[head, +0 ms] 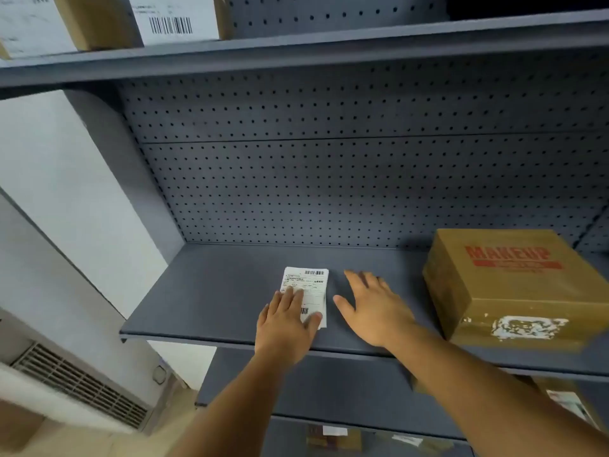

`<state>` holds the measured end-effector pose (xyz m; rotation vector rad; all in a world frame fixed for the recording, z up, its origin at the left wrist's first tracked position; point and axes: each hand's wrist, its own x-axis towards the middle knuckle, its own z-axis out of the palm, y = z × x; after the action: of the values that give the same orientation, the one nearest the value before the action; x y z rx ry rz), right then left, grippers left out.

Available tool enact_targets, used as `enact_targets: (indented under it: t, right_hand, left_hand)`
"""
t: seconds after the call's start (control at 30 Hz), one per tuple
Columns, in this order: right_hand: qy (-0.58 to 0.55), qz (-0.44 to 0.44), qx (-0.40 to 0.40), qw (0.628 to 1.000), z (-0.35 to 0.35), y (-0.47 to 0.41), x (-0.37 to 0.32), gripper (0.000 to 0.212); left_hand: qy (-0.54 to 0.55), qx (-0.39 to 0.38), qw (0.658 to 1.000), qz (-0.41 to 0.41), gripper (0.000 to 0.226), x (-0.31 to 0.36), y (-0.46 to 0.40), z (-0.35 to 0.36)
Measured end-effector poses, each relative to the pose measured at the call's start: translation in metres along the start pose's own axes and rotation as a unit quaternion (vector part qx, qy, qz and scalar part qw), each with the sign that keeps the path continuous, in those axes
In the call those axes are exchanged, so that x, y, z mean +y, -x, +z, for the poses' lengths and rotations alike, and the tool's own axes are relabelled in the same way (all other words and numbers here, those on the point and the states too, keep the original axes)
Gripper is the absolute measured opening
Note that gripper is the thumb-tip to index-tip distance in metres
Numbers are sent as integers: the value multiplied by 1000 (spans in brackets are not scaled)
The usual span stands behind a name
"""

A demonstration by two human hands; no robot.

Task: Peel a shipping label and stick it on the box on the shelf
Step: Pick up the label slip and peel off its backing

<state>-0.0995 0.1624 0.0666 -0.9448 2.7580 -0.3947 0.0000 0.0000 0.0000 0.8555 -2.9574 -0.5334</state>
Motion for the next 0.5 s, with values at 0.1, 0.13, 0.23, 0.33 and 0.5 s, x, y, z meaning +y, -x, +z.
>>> enact_targets:
  t: [0.1, 0.13, 0.23, 0.33, 0.5]
  right_hand:
    - [-3, 1, -9, 1000, 1, -3, 2, 71]
    - [-6, 2, -17, 1000, 1, -3, 2, 70]
    - [-5, 1, -17, 1000, 5, -4, 2, 70]
    - [-6, -1, -22, 1000, 4, -4, 4, 68]
    - [-53, 12, -23, 998, 0, -4, 1, 66]
  left_hand:
    - [-2, 6, 1000, 1, 72, -1, -1, 0]
    - [-2, 8, 1000, -1, 71, -2, -1, -1]
    - [0, 9, 1000, -2, 67, -1, -1, 0]
    - [17, 18, 1000, -2, 61, 0, 0, -2]
    - [38, 66, 997, -18, 53, 6, 3, -13]
